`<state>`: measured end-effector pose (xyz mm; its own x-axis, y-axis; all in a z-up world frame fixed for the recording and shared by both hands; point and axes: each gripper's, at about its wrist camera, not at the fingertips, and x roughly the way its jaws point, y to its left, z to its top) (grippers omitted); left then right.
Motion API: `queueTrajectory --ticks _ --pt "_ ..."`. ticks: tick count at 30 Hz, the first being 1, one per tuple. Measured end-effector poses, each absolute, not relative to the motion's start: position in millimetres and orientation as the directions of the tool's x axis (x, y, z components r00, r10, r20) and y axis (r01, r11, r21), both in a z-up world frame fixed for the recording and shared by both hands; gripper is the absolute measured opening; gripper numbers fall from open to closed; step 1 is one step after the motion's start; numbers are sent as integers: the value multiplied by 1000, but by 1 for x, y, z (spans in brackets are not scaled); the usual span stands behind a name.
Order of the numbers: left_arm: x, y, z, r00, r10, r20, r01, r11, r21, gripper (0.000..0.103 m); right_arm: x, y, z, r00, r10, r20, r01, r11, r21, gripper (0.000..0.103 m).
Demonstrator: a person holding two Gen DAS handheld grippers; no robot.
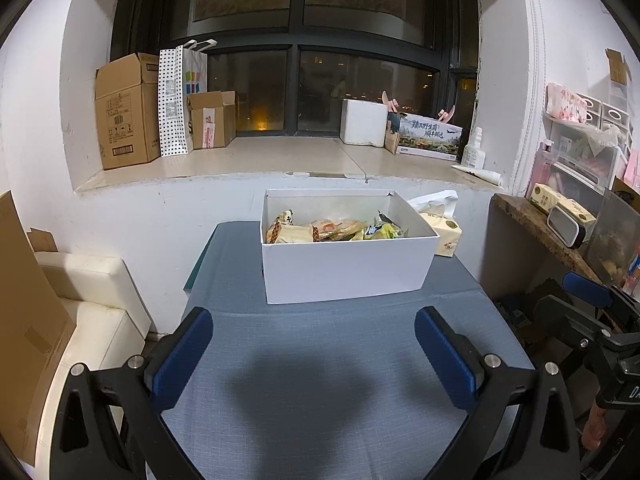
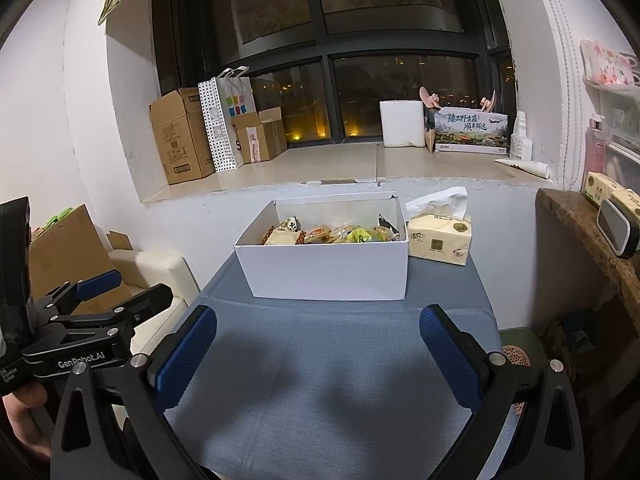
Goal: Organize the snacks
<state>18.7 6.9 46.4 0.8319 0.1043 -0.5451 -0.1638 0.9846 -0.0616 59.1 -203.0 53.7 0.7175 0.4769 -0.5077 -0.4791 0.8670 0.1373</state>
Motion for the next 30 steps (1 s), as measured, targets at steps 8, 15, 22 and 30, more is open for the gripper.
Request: queueTrajectory --ticks 8,15,22,30 --pt "19 5 46 831 104 -547 -158 986 -52 103 60 -204 54 716 480 -507 -481 865 140 103" --pt "20 4 46 828 104 -551 -157 986 -49 103 60 -204 53 716 479 -507 -478 867 143 103" --pt "20 2 46 826 108 -553 -157 987 -43 103 59 -204 54 717 481 -505 -485 864 135 103" --pt "18 2 44 825 108 -554 -158 986 -44 103 59 -204 55 718 480 -504 -484 865 135 103"
